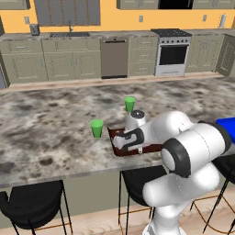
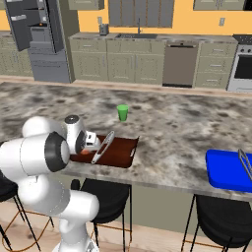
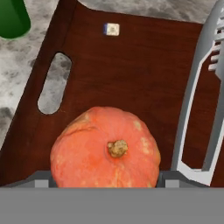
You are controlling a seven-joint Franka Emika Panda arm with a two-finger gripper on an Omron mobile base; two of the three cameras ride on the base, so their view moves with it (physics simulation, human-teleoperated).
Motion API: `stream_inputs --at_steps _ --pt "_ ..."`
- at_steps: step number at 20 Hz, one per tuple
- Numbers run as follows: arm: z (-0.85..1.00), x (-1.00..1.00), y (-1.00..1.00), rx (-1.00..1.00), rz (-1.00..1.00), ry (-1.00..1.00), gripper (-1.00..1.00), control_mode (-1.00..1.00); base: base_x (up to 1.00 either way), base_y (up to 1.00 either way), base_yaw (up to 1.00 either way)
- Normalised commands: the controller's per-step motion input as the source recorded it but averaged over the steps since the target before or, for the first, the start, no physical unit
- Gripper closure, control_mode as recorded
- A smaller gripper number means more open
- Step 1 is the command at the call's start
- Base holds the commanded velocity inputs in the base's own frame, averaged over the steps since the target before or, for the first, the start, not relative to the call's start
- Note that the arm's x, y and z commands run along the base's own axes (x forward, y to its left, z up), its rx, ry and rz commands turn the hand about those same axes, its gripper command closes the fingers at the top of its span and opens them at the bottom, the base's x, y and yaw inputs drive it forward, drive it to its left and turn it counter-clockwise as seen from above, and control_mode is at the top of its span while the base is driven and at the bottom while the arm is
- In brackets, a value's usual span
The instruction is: Gather the carrot and squash from the fridge and place them on a tray on the dining counter. Then gather the steak and fish from the fridge and place them on the other tray.
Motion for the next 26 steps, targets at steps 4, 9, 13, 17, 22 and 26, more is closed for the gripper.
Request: stream_inputs --at_steps 4,9,13,17,22,26 --pt "-0.01 0.28 0.0 0.0 0.0 0.08 1.0 -1.0 0.0 0.0 0.0" --pt "-0.14 0.15 0.0 0.0 0.0 0.02 1.0 -1.0 0.0 0.0 0.0" --pt "-0.25 0.08 0.0 0.0 0.0 0.02 1.0 -1.0 0.0 0.0 0.0" --pt "-0.25 0.07 0.0 0.0 0.0 0.01 1.0 -1.0 0.0 0.0 0.0" --pt "-0.09 0.0 0.0 0.0 0.0 0.0 -1.0 -1.0 0.0 0.0 0.0" --pt "0.13 -0.02 0.0 0.0 0.0 0.0 -1.0 -1.0 0.0 0.0 0.0"
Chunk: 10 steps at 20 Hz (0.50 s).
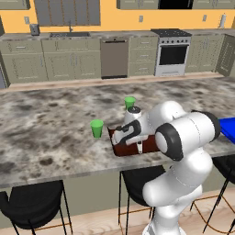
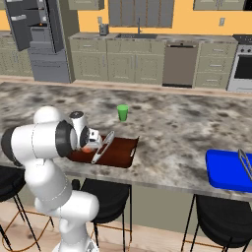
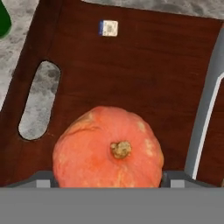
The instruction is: Gather the carrot and squash from the fridge and place them on a tray on the dining counter. Then gather the steak and fish from the fridge and place them on the other tray.
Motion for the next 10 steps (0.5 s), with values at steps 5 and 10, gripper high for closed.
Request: stream_inputs --at_steps 5,10 --pt "0.37 -0.01 0.04 0.0 0.0 0.0 -1.0 -1.0 0.0 0.0 0.0" --pt "0.36 -0.08 0.0 0.0 0.0 0.0 -1.0 -1.0 0.0 0.0 0.0"
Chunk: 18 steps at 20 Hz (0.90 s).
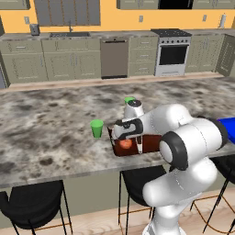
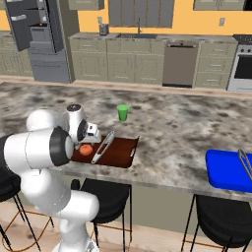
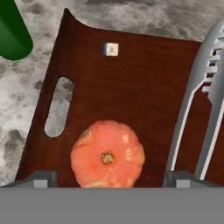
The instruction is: Gather the carrot and squash from the fridge and place them on a tray on the dining counter. Then gather the steak and fish from the fridge and place them on the other tray.
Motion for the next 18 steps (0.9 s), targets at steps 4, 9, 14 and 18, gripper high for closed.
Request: stream_inputs --at_steps 4,9,14,18 --pt "0.62 -0.45 0.0 0.0 0.0 -0.03 -1.0 -1.0 0.0 0.0 0.0" --pt "0.78 -0.85 0.0 0.0 0.0 -0.13 -1.0 -1.0 0.0 0.0 0.0" --pt "0.81 -0.97 0.0 0.0 0.0 -0.2 -1.0 -1.0 0.0 0.0 0.0" --pt "0.65 -1.0 0.0 0.0 0.0 -0.3 -1.0 -1.0 0.0 0.0 0.0"
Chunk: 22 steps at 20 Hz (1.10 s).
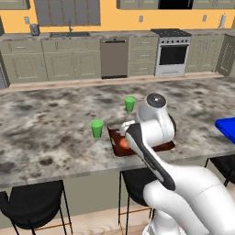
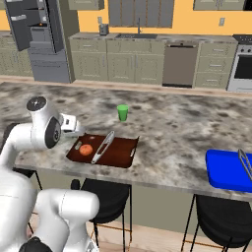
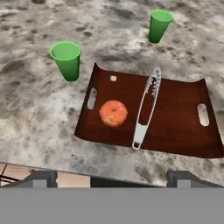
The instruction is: Gather the carrot and squash from the fridge and place them on a tray on the dining counter. Then gather the steak and fish from the fridge and place them on the other tray.
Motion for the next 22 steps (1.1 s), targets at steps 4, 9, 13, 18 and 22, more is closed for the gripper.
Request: stream_inputs --at_steps 4,9,13,18,22 --pt "0.76 -1.0 0.0 0.0 0.0 -0.3 -1.0 -1.0 0.0 0.0 0.0" --pt "0.82 -1.0 0.0 0.0 0.0 -0.26 -1.0 -1.0 0.0 0.0 0.0" --pt "0.35 -0.59 0.03 0.0 0.0 -0.12 -1.0 -1.0 0.0 0.0 0.0" --pt "0.0 -0.03 0.0 0.0 0.0 0.0 -1.0 -1.0 0.0 0.0 0.0" --pt "-0.01 -0.1 0.02 0.0 0.0 -0.01 -1.0 1.0 -0.33 0.47 0.0"
